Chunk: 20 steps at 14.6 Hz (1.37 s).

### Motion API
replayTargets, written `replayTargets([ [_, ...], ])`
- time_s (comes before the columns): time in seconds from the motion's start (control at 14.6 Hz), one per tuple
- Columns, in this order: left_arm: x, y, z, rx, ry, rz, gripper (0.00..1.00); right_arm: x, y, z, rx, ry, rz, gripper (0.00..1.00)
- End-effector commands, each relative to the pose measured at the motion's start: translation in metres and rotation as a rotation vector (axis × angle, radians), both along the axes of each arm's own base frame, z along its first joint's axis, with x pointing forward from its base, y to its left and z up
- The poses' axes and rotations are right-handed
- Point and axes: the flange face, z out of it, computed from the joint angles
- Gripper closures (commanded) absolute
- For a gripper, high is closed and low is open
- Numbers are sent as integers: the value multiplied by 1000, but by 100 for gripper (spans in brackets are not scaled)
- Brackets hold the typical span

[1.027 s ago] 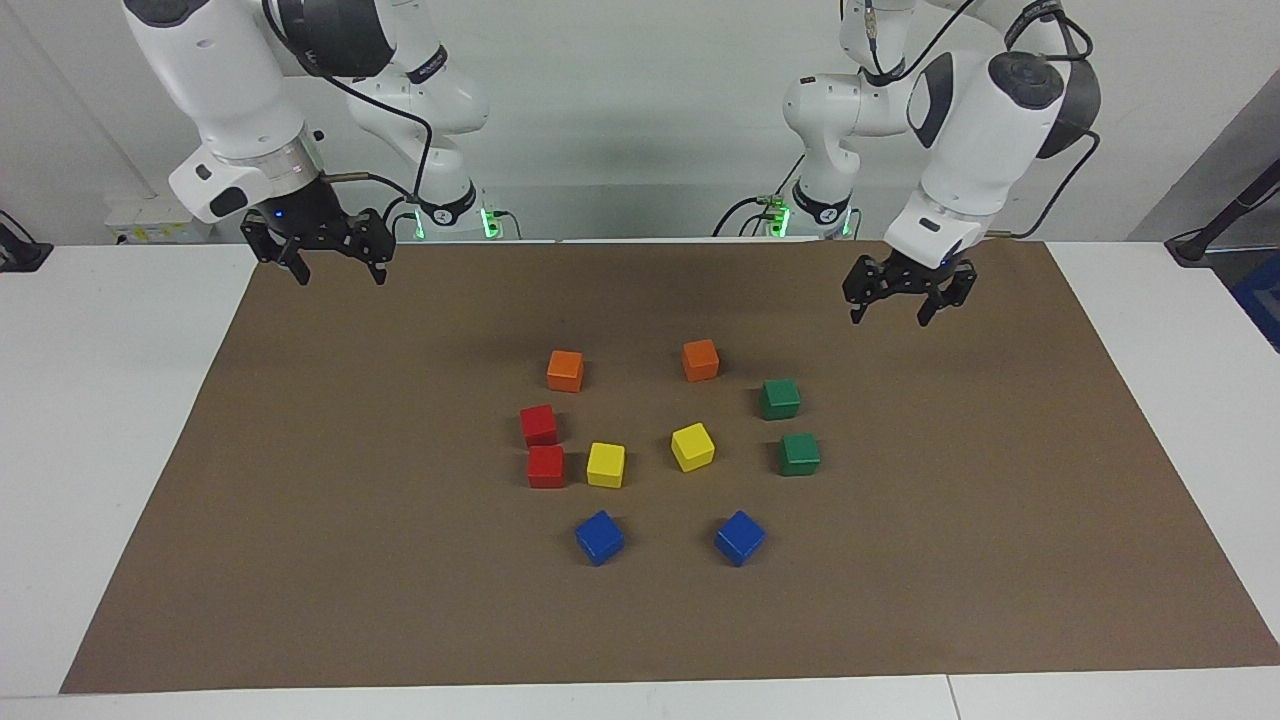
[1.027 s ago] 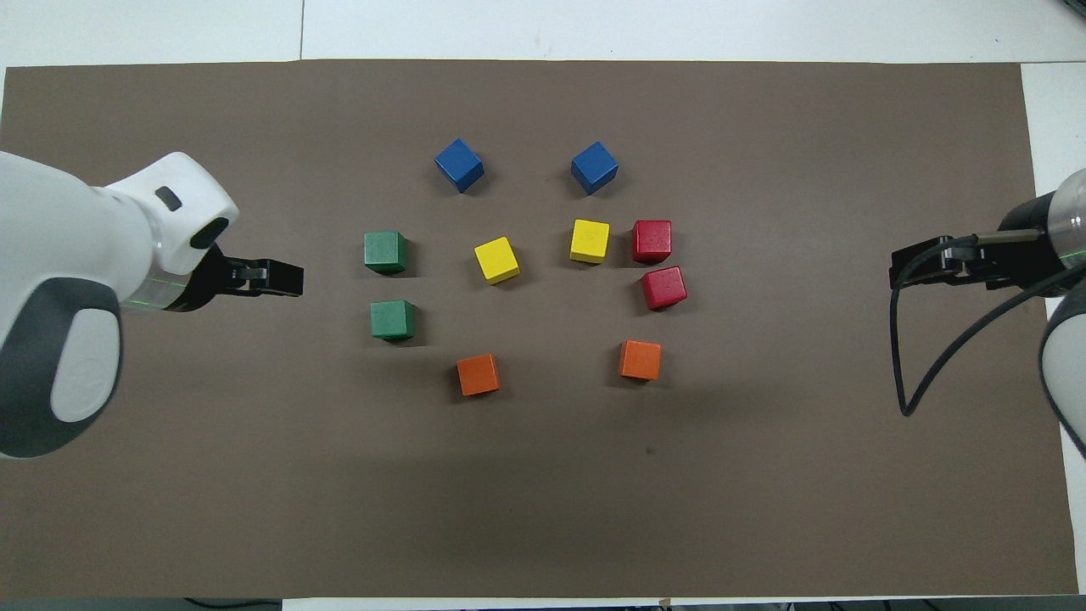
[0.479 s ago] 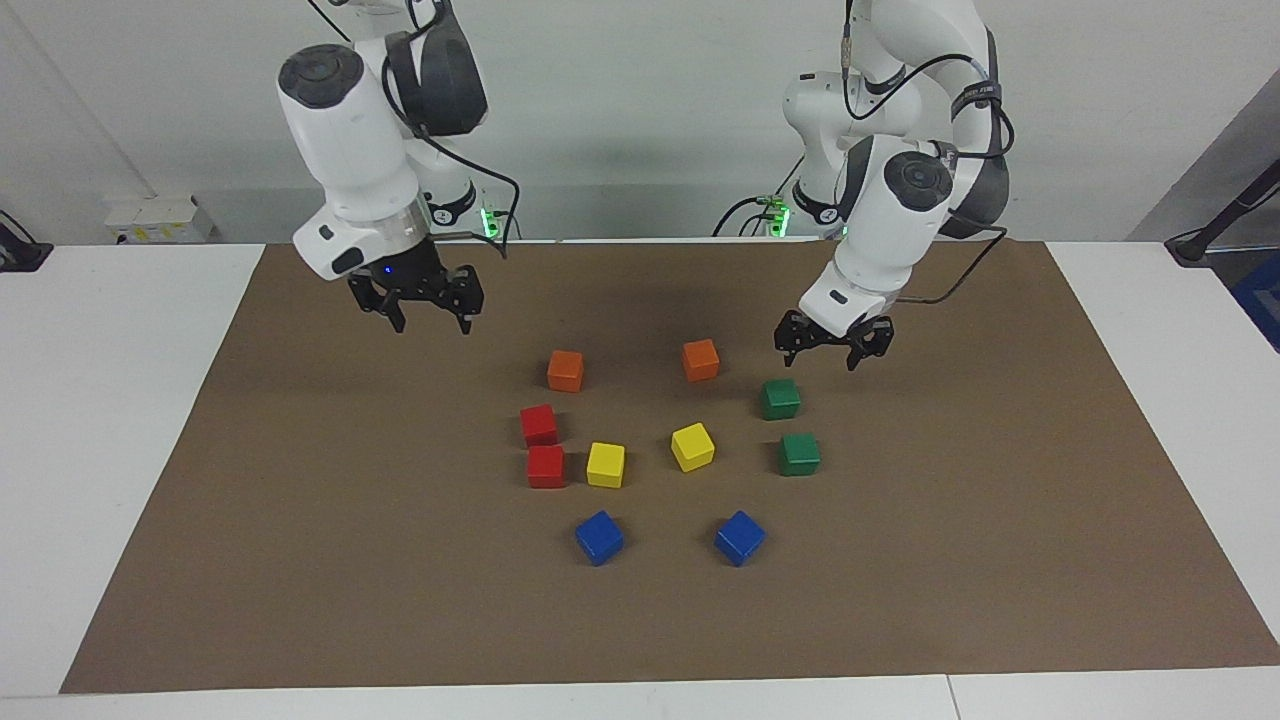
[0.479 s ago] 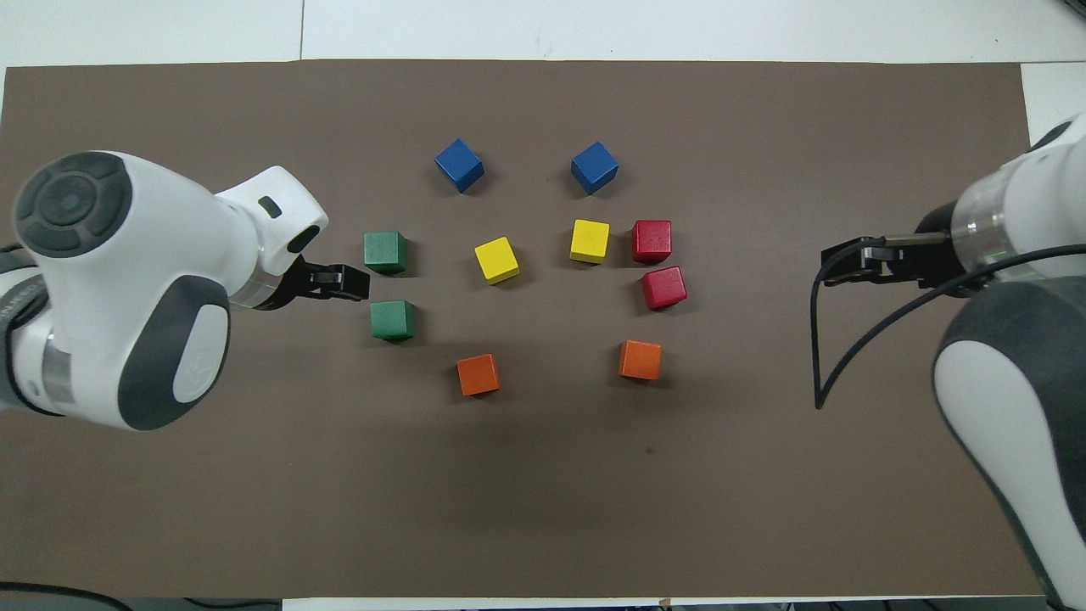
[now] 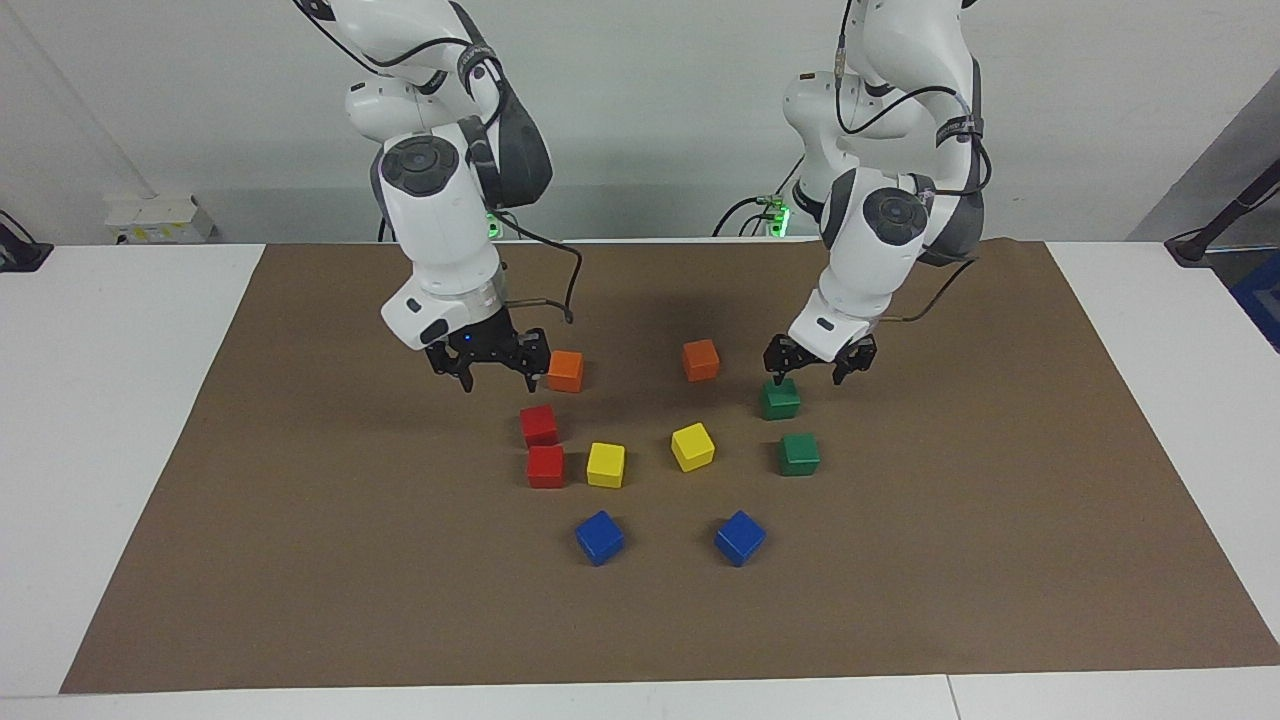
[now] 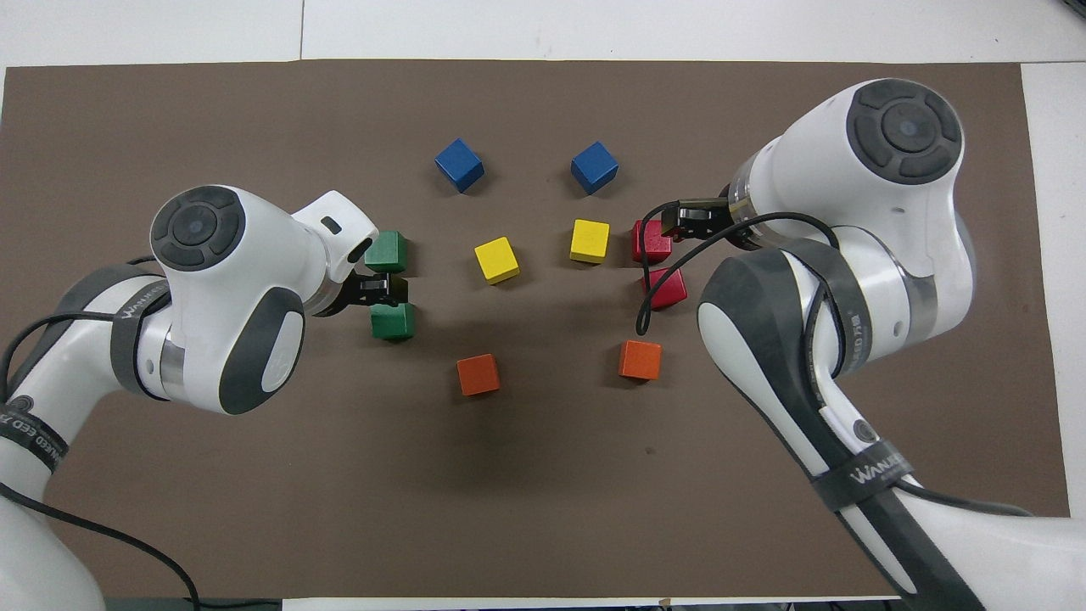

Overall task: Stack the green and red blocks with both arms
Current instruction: 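Close the left gripper on green while the right gripper grips red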

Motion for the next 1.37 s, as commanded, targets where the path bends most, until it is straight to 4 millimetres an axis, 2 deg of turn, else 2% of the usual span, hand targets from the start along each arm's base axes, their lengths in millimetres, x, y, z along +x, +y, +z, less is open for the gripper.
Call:
replayTargets([
  [0.0,-12,-6,-17,-10,-10,24,0,17,11,-19,-13,-10,-4,7],
  [0.14,-13,-15,-29,-10,-8,53,0,18,19,-33,-20,-1,9,7],
  [0.21,-15,-21,-34,-10,-6,52,0,16,32,-41,-22,1,29,7],
  [0.41,-16,-22,-43,-9,-4,58,0,16,38,-60,-32,22,41,7],
  [0.62,-17,-34,-67,-7,4,46,0,6,58,-77,-49,46,78,7],
  [1.1,-19,-34,-83,5,13,32,0,-3,46,-96,-100,75,150,8],
  [1.16,-21,-33,-86,4,10,34,2,-3,45,-98,-101,78,150,7],
  [1.3,-24,-32,-92,3,6,30,15,-9,42,-106,-94,61,153,7],
])
